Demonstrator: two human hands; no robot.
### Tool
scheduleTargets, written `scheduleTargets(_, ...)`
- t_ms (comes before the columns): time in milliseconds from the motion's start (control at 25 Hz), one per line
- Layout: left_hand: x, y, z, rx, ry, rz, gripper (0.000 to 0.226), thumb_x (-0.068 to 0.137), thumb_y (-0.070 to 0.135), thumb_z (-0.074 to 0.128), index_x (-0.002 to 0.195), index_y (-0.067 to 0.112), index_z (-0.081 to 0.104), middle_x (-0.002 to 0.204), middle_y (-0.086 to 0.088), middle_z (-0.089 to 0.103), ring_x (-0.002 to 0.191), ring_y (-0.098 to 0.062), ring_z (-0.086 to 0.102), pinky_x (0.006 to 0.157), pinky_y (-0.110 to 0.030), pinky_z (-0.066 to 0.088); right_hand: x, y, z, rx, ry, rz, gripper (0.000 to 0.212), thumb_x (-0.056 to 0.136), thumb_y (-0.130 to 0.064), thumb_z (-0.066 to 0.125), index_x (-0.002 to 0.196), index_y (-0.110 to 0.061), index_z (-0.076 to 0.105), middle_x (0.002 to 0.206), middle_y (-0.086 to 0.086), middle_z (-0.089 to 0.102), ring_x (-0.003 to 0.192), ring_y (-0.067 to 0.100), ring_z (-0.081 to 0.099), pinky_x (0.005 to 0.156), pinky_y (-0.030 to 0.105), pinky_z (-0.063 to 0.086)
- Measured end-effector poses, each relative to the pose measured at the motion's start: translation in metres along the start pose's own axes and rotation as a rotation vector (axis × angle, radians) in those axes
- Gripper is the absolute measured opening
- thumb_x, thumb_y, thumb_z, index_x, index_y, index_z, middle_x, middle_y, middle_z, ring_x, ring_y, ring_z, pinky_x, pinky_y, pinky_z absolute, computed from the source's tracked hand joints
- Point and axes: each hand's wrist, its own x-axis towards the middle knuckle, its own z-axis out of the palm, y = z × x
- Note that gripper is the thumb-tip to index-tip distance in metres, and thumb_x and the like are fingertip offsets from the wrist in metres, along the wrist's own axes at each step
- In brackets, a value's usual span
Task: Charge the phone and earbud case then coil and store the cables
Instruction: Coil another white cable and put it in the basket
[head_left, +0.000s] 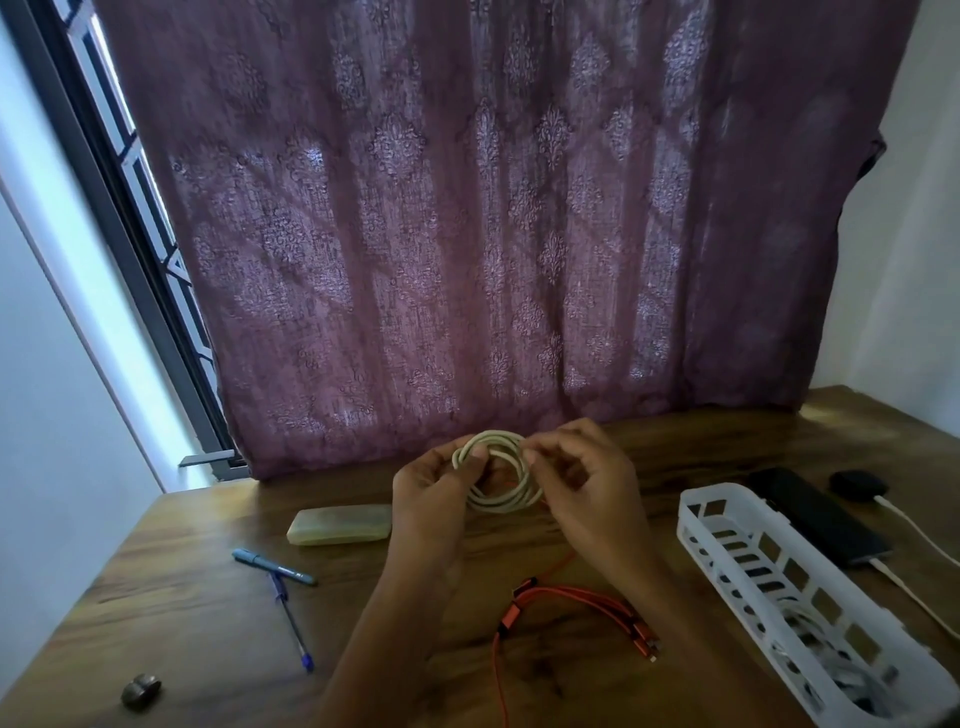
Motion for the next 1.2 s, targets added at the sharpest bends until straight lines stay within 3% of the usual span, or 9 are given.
scheduleTargets(80, 0.001, 0.000, -0.001, -0.019, 0.019, 0.028, 0.019, 0.084, 0.001, 0.057, 0.100, -0.007, 0.063, 0.093, -0.024, 0.068, 0.085, -0.030, 0.064, 0.093, -0.053, 0.047, -0.001, -0.003, -0.002, 0.076, -0.060, 0.051, 0.018, 0.080, -0.027, 0.063, 0.088, -0.014, 0.072, 0.081, 0.001, 0.054, 0.066, 0.010, 0.056, 0.055, 0.013, 0.041)
scheduleTargets(200, 0.000, 0.000, -0.002, -0.045, 0.010, 0.047, 0.019, 0.084, 0.001, 0.058, 0.101, -0.008, 0.063, 0.092, -0.024, 0.068, 0.088, -0.033, 0.063, 0.093, -0.052, 0.047, -0.003, -0.005, 0.001, -0.094, -0.026, -0.074, 0.021, 0.071, -0.023, 0.079, 0.087, -0.011, 0.072, 0.078, -0.004, 0.049, 0.065, 0.009, 0.053, 0.054, 0.008, 0.039)
scheduleTargets(400, -0.002, 0.000, -0.006, -0.024, -0.115, 0.058, 0.024, 0.080, 0.007, 0.061, 0.101, -0.004, 0.063, 0.080, -0.014, 0.071, 0.071, -0.018, 0.067, 0.077, -0.035, 0.055, 0.003, -0.004, 0.002, -0.176, -0.004, -0.129, 0.012, 0.077, -0.019, 0.067, 0.073, -0.008, 0.066, 0.074, -0.005, 0.053, 0.059, 0.009, 0.052, 0.052, 0.019, 0.043)
scheduleTargets(600, 0.002, 0.003, -0.014, 0.283, -0.207, 0.272, 0.018, 0.085, 0.000, 0.057, 0.096, 0.010, 0.067, 0.087, -0.008, 0.073, 0.076, -0.014, 0.069, 0.069, -0.023, 0.055, 0.013, -0.010, -0.011, -0.039, -0.209, 0.154, 0.011, 0.081, -0.016, 0.067, 0.071, -0.014, 0.066, 0.065, -0.003, 0.064, 0.058, 0.005, 0.058, 0.058, 0.023, 0.047)
scheduleTargets(680, 0.004, 0.001, -0.019, 0.470, -0.184, 0.387, 0.023, 0.086, 0.002, 0.059, 0.097, 0.019, 0.069, 0.089, -0.001, 0.074, 0.081, -0.011, 0.070, 0.072, -0.023, 0.055, 0.018, -0.013, -0.015, 0.056, -0.334, 0.334, 0.020, 0.084, -0.018, 0.061, 0.064, -0.017, 0.063, 0.060, 0.001, 0.061, 0.056, 0.009, 0.055, 0.055, 0.025, 0.043)
scheduleTargets(800, 0.005, 0.001, -0.023, 0.746, -0.128, 0.581, 0.026, 0.085, 0.010, 0.064, 0.098, 0.032, 0.069, 0.089, 0.013, 0.073, 0.083, 0.001, 0.067, 0.077, -0.019, 0.052, 0.022, -0.020, -0.020, 0.197, -0.408, 0.517, 0.030, 0.089, -0.017, 0.057, 0.059, -0.020, 0.061, 0.062, 0.005, 0.058, 0.057, 0.014, 0.051, 0.042, 0.016, 0.034)
scheduleTargets(1040, 0.001, 0.001, -0.019, 0.778, -0.006, 0.687, 0.028, 0.083, 0.011, 0.066, 0.100, 0.034, 0.070, 0.091, 0.021, 0.071, 0.084, 0.007, 0.065, 0.076, -0.015, 0.052, 0.021, -0.024, -0.017, 0.328, -0.314, 0.430, 0.011, 0.088, -0.011, 0.060, 0.077, -0.008, 0.063, 0.055, -0.005, 0.060, 0.057, 0.007, 0.059, 0.060, 0.020, 0.050)
scheduleTargets(1120, 0.000, 0.002, -0.018, 0.772, -0.007, 0.669, 0.034, 0.084, 0.015, 0.065, 0.106, 0.040, 0.062, 0.095, 0.031, 0.065, 0.082, 0.008, 0.065, 0.075, -0.015, 0.052, 0.022, -0.024, -0.018, 0.336, -0.293, 0.437, 0.010, 0.086, -0.010, 0.063, 0.076, -0.008, 0.065, 0.056, -0.003, 0.057, 0.051, 0.006, 0.054, 0.052, 0.018, 0.046)
scheduleTargets(1200, 0.000, 0.003, -0.018, 0.766, -0.005, 0.655, 0.027, 0.083, 0.014, 0.065, 0.098, 0.036, 0.070, 0.082, 0.033, 0.067, 0.080, 0.009, 0.064, 0.074, -0.015, 0.051, 0.023, -0.023, -0.019, 0.283, -0.256, 0.422, 0.008, 0.082, -0.012, 0.068, 0.074, -0.010, 0.069, 0.057, -0.002, 0.057, 0.048, 0.003, 0.050, 0.045, 0.014, 0.041)
